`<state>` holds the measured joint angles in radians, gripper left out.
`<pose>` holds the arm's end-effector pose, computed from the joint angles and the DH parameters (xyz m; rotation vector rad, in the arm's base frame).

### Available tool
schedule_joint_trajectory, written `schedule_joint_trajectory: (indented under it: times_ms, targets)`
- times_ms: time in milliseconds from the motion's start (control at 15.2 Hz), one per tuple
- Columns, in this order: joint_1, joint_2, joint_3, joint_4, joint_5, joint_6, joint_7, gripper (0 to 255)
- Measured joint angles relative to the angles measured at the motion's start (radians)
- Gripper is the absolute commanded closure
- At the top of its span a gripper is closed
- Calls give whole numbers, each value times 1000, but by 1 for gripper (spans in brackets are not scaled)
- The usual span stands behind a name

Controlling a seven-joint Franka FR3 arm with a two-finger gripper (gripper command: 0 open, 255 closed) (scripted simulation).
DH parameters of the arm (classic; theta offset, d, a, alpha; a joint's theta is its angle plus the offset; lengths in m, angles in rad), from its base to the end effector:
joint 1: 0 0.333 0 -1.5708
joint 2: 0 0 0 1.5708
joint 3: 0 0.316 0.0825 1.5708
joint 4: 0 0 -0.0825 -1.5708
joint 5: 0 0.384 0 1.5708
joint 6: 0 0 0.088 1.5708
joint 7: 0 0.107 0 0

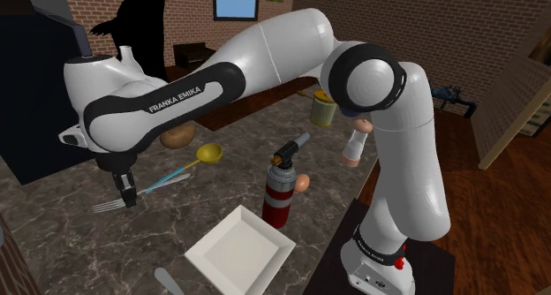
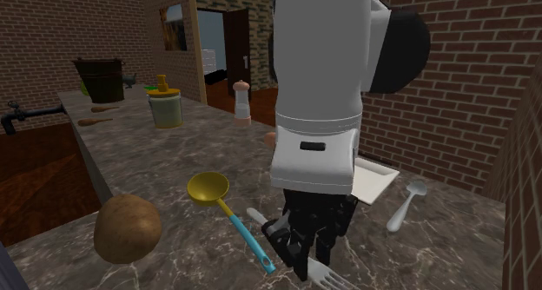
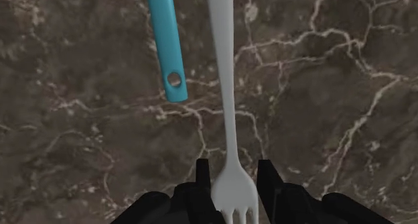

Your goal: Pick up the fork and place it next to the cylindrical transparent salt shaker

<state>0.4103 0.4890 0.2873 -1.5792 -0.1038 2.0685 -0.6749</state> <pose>0.5456 0.4156 0.3665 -2.3829 -1.9824 -0.0323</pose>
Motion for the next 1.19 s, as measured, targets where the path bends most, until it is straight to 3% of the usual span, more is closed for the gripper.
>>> schedule_joint_trajectory:
  times_ms: [1188]
  targets:
    - [2, -56, 11, 164, 19, -218, -7, 255]
